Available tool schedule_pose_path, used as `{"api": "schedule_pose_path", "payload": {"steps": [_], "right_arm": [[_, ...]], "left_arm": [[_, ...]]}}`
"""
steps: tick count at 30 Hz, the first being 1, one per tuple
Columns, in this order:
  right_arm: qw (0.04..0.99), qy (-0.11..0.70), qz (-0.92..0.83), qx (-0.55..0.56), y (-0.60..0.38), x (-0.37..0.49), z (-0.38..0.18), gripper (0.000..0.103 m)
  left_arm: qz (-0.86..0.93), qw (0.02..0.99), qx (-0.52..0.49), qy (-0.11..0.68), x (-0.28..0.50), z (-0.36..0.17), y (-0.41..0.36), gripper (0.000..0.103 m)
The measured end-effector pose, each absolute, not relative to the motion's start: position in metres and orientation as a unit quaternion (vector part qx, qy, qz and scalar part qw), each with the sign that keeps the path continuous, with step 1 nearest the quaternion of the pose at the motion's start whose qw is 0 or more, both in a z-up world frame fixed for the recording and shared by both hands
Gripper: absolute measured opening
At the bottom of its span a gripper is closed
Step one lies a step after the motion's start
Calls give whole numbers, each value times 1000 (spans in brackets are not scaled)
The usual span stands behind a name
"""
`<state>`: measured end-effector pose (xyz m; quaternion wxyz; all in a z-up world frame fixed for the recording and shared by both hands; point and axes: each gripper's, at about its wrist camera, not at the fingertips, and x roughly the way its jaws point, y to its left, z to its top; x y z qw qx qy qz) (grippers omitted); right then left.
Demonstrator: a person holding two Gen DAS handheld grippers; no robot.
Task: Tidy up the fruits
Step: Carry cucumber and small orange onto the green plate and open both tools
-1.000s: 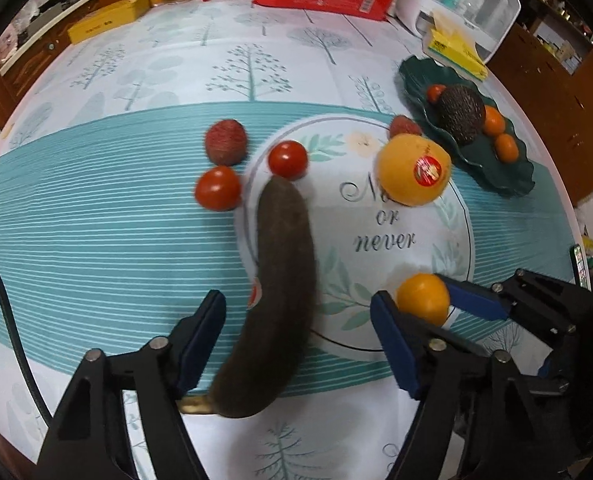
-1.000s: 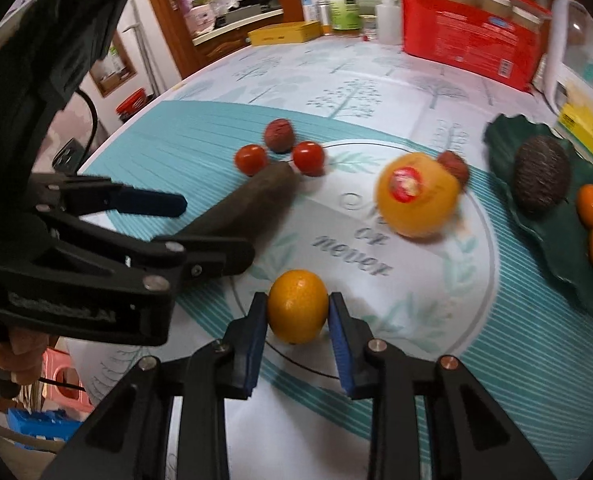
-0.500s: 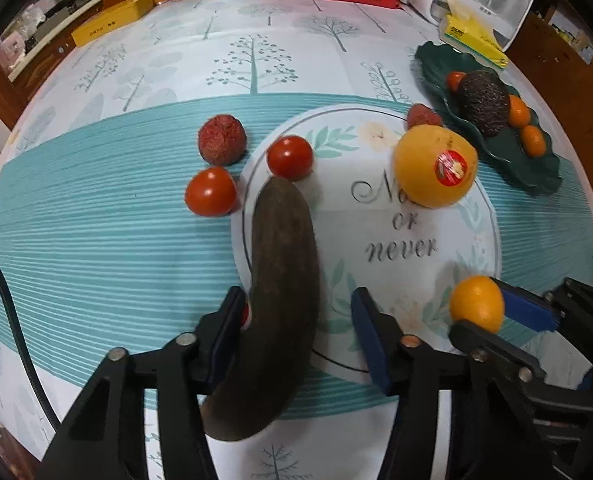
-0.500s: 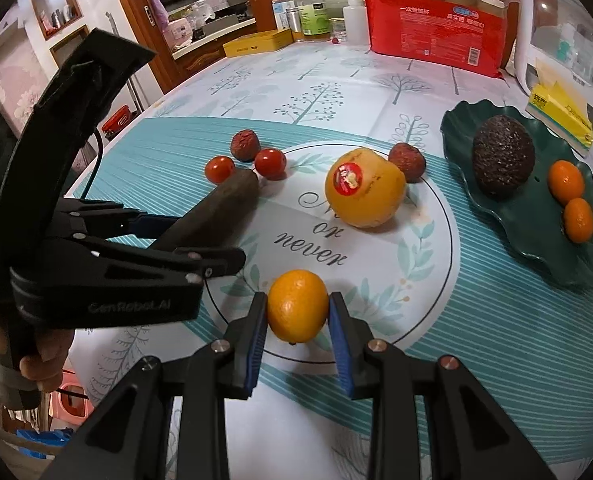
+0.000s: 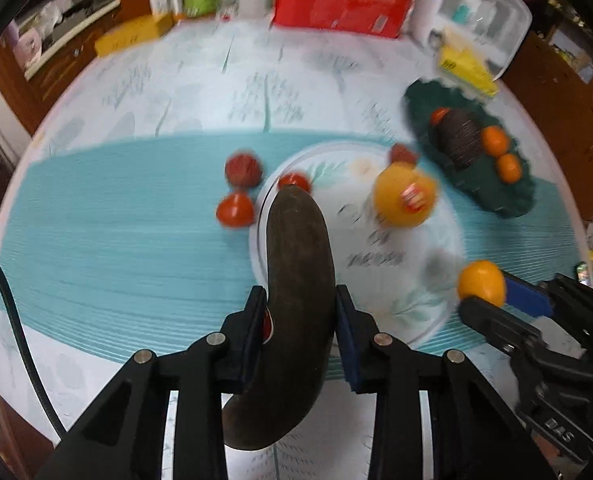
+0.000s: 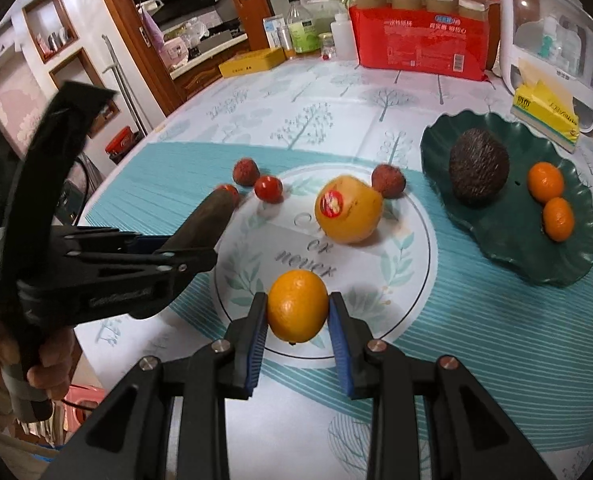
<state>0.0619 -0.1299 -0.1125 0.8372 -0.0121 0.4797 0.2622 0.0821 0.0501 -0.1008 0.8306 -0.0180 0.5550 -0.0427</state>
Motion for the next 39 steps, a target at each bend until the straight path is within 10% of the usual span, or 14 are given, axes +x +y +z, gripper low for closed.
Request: {"api": "schedule_pose_path", "payload": {"steps": [18,39], "right_arm": [[917,370,149,-1,-204,121,44,30],[843,534,47,44,-261,203,-114,30]], "left_arm": [[-183,881,68,432,191,82,-75,32],[-230,778,82,579,321,-110,-180,32]]}}
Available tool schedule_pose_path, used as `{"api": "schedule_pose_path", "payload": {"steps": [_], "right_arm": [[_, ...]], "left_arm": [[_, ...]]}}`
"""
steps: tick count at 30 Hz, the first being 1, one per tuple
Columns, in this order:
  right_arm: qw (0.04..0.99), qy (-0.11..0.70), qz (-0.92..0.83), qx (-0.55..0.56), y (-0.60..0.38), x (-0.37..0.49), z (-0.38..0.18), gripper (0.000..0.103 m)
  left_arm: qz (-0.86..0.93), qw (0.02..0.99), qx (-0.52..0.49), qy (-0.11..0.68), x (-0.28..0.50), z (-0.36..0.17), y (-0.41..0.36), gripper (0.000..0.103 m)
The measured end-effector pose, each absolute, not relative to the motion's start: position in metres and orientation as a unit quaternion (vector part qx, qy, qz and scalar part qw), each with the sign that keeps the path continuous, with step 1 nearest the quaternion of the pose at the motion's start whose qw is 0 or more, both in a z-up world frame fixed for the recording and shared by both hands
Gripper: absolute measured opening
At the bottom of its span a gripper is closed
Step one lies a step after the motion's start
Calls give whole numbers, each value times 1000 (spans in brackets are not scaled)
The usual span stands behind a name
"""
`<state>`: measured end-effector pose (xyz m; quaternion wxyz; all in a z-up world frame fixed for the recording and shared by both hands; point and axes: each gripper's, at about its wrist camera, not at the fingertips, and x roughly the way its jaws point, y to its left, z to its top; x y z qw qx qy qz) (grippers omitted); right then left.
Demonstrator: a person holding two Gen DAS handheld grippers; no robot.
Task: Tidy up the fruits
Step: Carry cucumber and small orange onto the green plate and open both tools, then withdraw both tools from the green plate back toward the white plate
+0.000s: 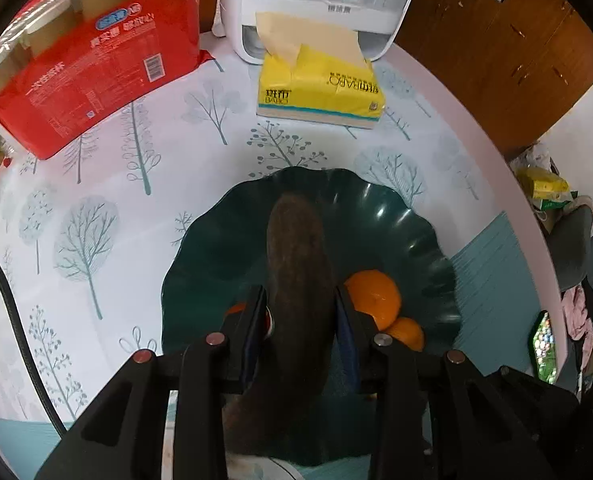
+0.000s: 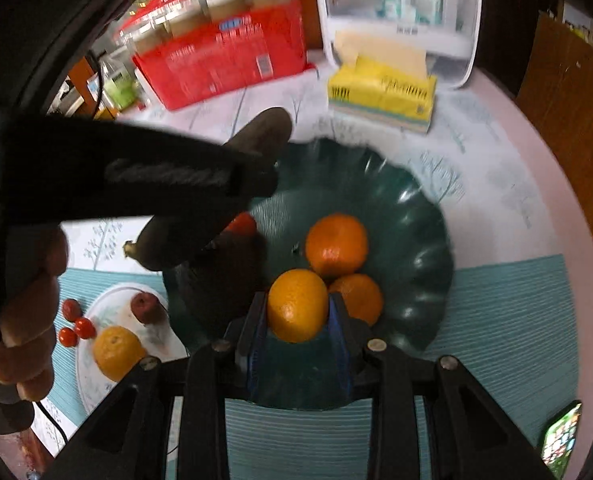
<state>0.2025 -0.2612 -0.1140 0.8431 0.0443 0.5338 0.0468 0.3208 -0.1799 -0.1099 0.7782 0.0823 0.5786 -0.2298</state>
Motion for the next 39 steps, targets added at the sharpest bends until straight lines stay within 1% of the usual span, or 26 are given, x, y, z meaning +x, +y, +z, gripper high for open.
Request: {"api": "schedule_pose_path", "payload": {"steps": [5,6,7,8,9,10,12,15,21,39], "right_arm": [[841,538,44,37,-256,207,-125,31],[841,538,43,37,-256,207,-126,31],[841,539,42,40,-256,207,-128,31],[840,540,42,44,-257,207,-129,32],[840,539,43,47,-256,206,-129,33],[840,538,44,51,-257,205,-130,34],[842,535,46,54,-257,203,-129,41],[848,526,44,52,-256,199,-124,46],[849,523,45,55,-256,194,-117,47],[853,515,50,68,-259,186,-100,47]], "left_arm": [[-233,778,85,577,325,-118,-180,33],[-232,782,86,573,324,-117,-180,35],[-231,785,90,568,324,-115,-180,46],[-229,789,96,562,323,-113,-181,54],[-226,793,98,557,321,-112,-180,68],[-224,797,99,552,321,-110,-179,74],[-225,801,101,545,318,-106,-177,75],[-220,804,99,544,316,-102,-173,76],[-215,809,77,542,312,-91,-161,80],[-195,833,75,513,280,-57,-139,81]]}}
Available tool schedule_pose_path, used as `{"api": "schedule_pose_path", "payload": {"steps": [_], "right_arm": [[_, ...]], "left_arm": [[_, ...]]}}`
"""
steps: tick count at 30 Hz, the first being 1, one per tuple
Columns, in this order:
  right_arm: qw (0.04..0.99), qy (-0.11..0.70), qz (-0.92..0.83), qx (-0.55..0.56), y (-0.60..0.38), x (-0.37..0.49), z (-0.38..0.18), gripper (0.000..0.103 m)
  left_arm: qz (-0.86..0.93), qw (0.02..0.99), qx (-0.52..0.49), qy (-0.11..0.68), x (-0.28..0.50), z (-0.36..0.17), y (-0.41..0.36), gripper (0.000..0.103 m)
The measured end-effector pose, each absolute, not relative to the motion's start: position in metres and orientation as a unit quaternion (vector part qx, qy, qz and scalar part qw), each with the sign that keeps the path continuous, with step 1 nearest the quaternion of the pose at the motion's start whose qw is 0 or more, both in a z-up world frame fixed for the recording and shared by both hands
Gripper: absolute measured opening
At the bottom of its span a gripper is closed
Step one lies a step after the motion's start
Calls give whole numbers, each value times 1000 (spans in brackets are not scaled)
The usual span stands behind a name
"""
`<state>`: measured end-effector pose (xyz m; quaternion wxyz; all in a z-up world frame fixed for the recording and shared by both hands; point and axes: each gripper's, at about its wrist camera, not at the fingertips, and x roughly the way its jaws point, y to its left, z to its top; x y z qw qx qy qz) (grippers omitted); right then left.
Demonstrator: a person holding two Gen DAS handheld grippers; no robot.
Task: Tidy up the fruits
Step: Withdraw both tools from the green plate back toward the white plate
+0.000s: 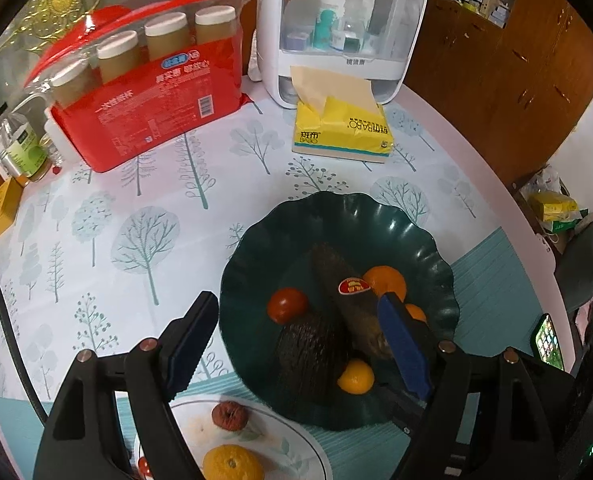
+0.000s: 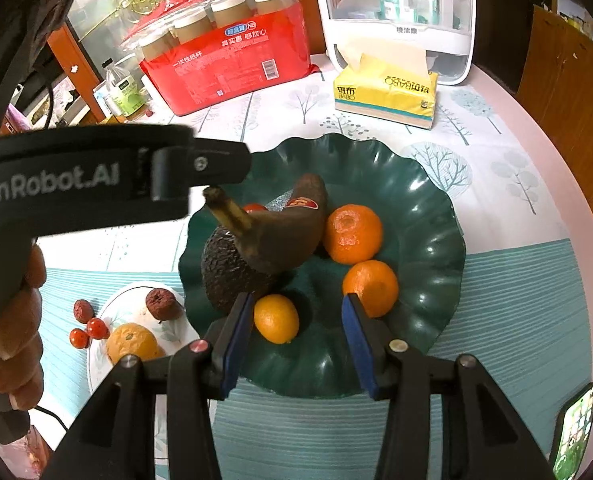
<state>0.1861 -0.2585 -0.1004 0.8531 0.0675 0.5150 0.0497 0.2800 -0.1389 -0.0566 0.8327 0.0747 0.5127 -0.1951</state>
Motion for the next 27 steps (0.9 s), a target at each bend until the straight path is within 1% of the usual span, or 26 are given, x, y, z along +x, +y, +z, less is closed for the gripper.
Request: {"api": "schedule_pose_path", "payload": {"steps": [6,14,21,27], "right_arm": [[856,510,52,72,-257,173,-88,47],[868,487,69,70,-252,146,-52,47],[881,460,98,48,-238,118,-13,47],[883,449,130,28,-219,97,4,47]], "left_arm": [[-175,842,74,505,257,-39,-122,81],[-135,862,54,486,212,1,-79,81],[-80,881,33,466,160,35,-35,82],[-38,889,10,457,123,46,2,84]]}}
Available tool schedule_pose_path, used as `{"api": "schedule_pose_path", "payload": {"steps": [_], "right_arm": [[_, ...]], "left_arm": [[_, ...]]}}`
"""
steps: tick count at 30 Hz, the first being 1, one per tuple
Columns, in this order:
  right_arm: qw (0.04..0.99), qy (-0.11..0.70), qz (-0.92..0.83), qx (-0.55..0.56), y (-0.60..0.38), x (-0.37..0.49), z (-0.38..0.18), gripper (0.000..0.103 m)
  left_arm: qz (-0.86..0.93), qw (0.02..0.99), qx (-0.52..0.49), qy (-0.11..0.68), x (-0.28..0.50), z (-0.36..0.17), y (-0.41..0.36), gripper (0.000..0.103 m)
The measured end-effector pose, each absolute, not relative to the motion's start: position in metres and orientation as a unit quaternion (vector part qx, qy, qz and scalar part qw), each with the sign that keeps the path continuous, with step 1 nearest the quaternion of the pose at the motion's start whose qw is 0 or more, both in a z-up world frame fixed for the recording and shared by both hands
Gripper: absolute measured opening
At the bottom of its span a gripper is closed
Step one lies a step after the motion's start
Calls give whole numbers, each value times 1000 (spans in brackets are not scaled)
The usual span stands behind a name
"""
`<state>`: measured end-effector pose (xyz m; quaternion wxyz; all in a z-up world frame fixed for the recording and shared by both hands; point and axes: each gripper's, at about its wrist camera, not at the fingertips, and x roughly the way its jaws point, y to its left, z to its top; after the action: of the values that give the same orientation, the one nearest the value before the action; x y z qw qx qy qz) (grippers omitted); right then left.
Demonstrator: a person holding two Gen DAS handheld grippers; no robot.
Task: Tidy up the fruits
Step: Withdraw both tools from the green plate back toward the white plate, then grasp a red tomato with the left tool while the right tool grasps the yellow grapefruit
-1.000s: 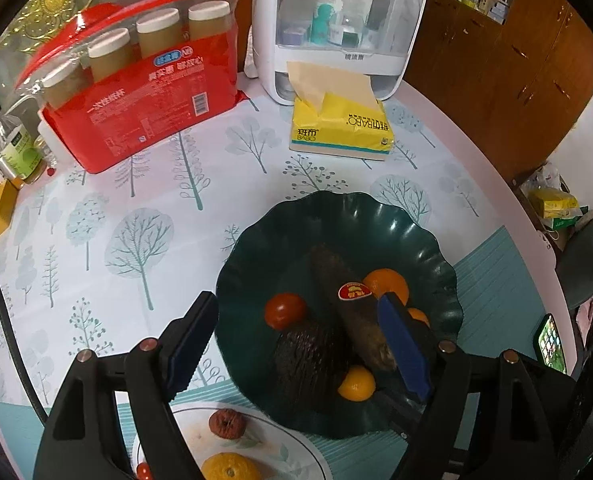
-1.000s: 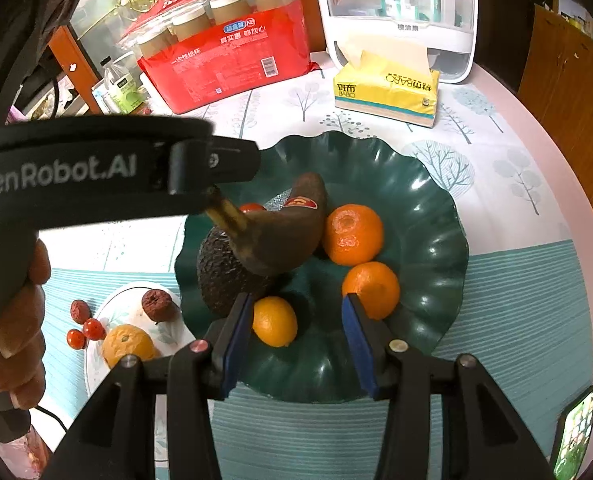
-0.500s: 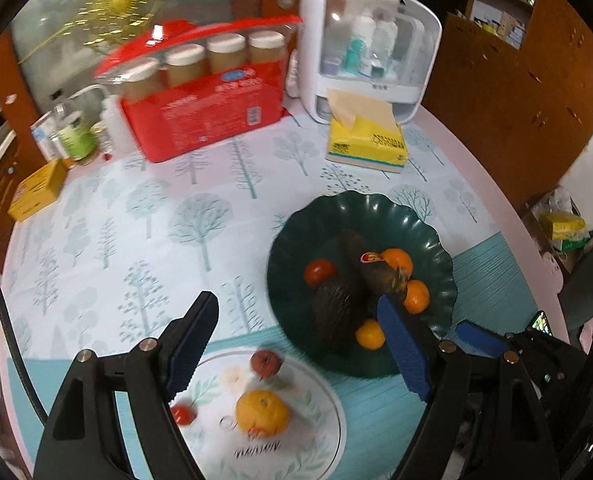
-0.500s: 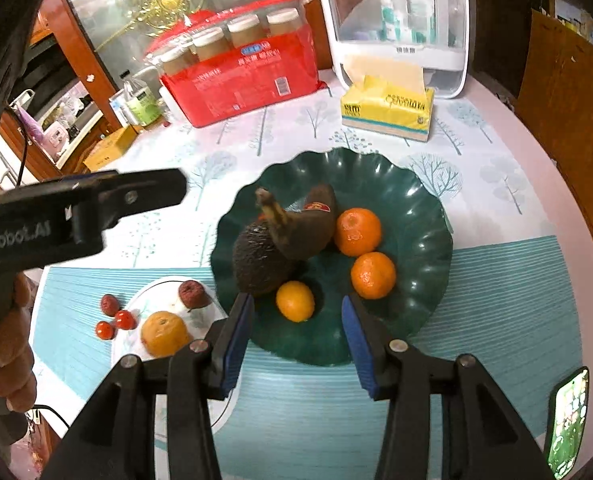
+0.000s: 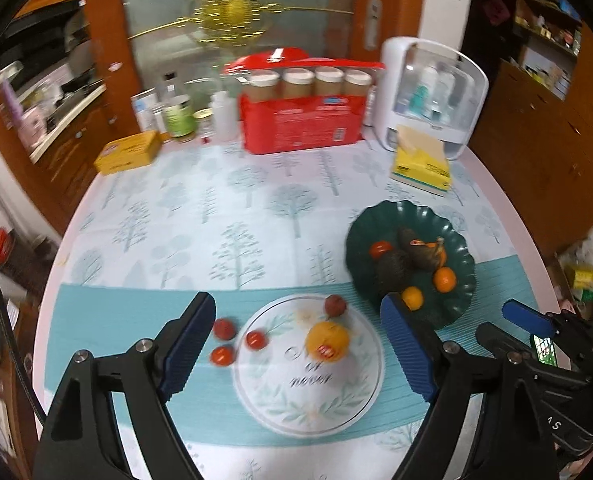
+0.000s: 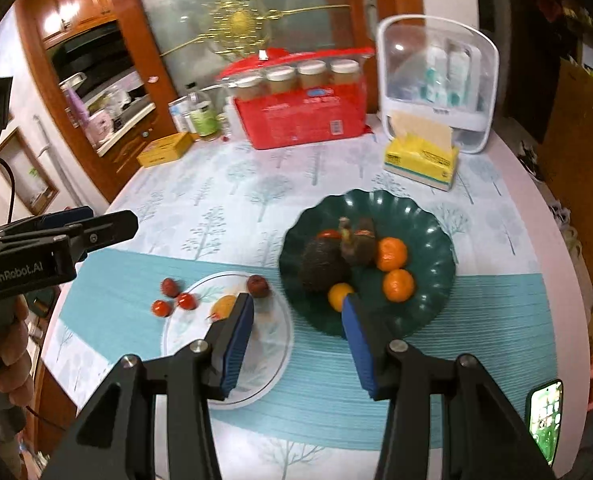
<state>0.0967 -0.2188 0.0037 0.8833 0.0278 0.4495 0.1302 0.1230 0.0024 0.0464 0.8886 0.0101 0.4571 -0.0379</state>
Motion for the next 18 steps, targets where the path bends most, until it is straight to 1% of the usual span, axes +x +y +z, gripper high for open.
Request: {"api": "schedule_pose_path", "payload": {"steps": [7,18], "right_arm": [[871,463,165,18,-187,88,-4,47],[851,500,153,54,-138,121,-46,53]], "left_arm": [[-7,884,-4,467,103,34,47,84],[-15,856,24,517,129,-37,100,84]]}}
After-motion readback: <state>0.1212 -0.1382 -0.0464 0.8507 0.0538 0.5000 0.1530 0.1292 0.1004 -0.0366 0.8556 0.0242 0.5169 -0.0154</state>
